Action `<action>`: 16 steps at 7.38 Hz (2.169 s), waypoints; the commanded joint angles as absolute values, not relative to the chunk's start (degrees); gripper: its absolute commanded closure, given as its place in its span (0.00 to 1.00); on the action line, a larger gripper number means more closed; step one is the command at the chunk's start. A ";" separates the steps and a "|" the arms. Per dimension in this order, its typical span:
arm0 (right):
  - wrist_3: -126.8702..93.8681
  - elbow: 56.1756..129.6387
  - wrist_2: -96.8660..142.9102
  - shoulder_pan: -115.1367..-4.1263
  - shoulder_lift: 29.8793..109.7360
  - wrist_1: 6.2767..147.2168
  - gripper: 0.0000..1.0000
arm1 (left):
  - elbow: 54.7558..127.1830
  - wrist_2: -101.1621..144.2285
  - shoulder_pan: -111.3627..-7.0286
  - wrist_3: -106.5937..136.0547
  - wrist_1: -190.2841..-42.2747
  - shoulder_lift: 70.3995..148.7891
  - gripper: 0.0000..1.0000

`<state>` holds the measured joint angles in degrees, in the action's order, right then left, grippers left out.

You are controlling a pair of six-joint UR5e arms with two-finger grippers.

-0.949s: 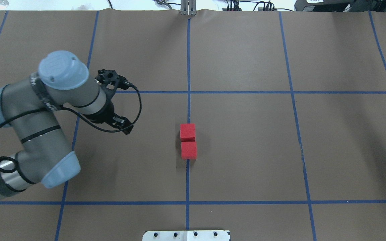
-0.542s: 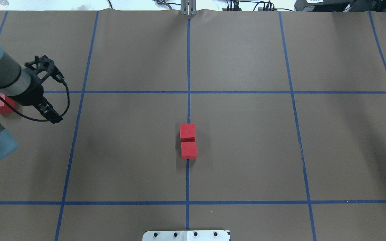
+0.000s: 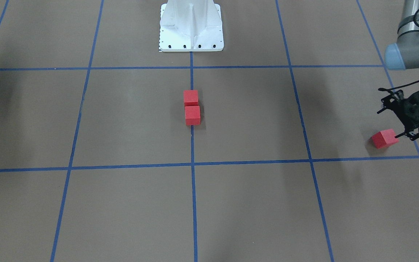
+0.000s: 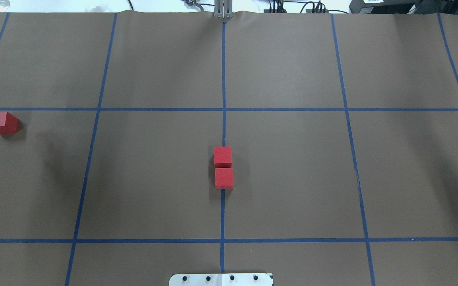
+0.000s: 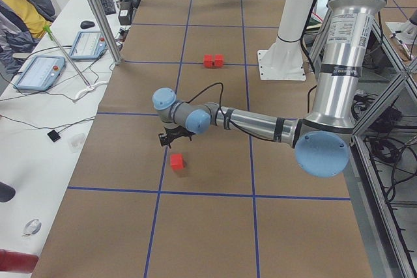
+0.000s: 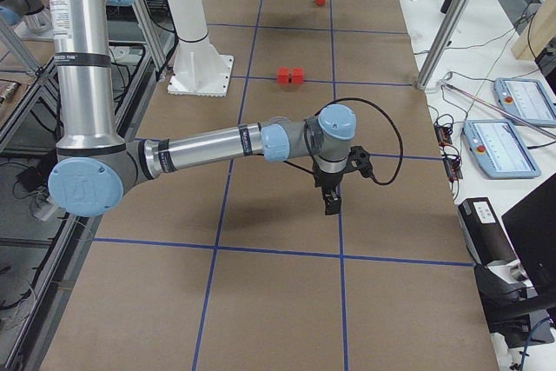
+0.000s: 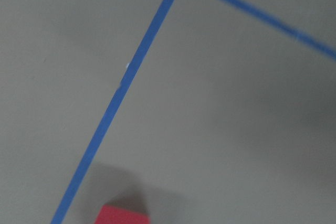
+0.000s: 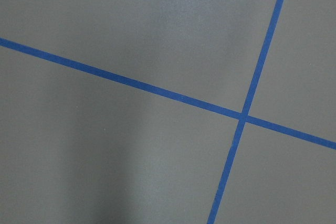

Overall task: Form red blocks into L shape at center
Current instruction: 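Lower the left gripper onto the farthest red cube and grasp it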

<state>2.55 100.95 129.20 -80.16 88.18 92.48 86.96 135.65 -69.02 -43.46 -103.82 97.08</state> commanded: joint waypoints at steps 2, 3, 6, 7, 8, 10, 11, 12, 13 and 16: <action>2.55 100.99 129.20 -80.16 88.24 92.55 0.01 | 82.89 136.58 -70.14 -49.66 -105.03 97.21 0.02; 2.55 100.99 129.29 -80.16 88.33 92.46 0.01 | 81.49 136.58 -70.14 -49.31 -107.73 97.21 0.02; 2.64 100.99 129.29 -80.16 88.50 92.46 0.01 | 76.11 136.41 -70.05 -46.78 -117.68 97.38 0.02; 2.64 100.99 129.29 -80.16 88.51 92.46 0.01 | 76.11 136.32 -69.96 -41.19 -120.21 97.47 0.02; 2.55 100.99 129.29 -80.16 88.51 92.46 0.01 | 75.07 136.32 -69.53 -40.44 -123.11 97.47 0.02; 2.55 100.99 129.29 -80.16 88.51 92.46 0.01 | 74.80 136.06 -68.91 -40.43 -123.31 97.56 0.02; 2.55 100.99 129.29 -80.16 88.51 92.46 0.01 | 74.79 136.05 -68.12 -40.34 -123.31 97.65 0.02; 2.55 100.99 129.29 -80.16 88.51 92.46 0.01 | 74.79 136.05 -67.68 -40.34 -123.31 97.65 0.02; 2.55 100.99 129.29 -80.16 88.51 92.46 0.01 | 74.71 135.97 -67.15 -40.34 -123.31 97.73 0.02; 2.64 100.90 129.29 -80.16 88.51 92.46 0.01 | 74.53 134.21 -66.97 -40.34 -123.05 97.65 0.11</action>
<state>2.56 100.94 129.25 -80.16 88.53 92.46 74.57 134.89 -67.05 -40.30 -123.16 97.71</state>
